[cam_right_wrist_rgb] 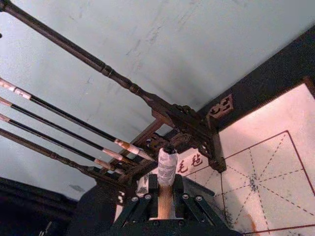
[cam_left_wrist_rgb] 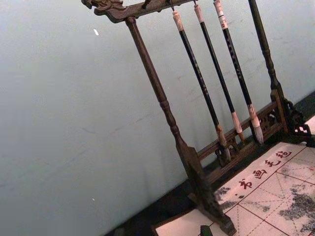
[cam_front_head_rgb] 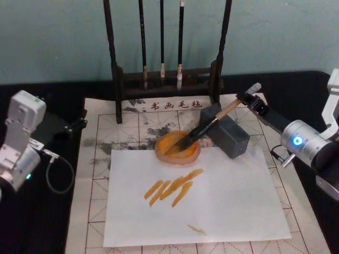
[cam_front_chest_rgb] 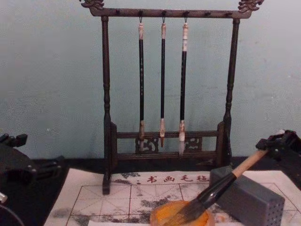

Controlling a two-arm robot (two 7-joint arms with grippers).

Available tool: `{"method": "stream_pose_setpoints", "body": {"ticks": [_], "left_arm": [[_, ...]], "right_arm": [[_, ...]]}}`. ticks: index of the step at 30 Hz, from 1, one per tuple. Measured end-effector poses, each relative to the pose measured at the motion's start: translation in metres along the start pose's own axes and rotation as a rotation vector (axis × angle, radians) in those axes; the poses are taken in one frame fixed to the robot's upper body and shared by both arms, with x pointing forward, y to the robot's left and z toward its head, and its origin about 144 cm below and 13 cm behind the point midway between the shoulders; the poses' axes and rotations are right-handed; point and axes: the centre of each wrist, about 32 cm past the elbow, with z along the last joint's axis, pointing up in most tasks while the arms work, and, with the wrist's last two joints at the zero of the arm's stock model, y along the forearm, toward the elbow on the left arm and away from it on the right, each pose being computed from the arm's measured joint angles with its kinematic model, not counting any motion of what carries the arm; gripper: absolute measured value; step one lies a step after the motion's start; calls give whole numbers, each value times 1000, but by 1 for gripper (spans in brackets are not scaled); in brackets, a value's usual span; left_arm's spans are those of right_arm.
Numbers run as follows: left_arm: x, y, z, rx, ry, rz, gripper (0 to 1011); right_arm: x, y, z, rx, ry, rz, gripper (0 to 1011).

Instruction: Pick up the brush from the inkstone, write on the paper, then place the brush back to its original position.

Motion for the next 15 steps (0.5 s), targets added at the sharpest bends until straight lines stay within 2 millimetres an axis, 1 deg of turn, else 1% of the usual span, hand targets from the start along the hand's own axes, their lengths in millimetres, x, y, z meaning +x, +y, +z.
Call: {"method": "stream_pose_setpoints", "body": {"ticks": [15], "left_arm": [[0,0,0,0,0,0,1001]], "right_arm": [[0,1,0,-2,3,-7,202]]}}
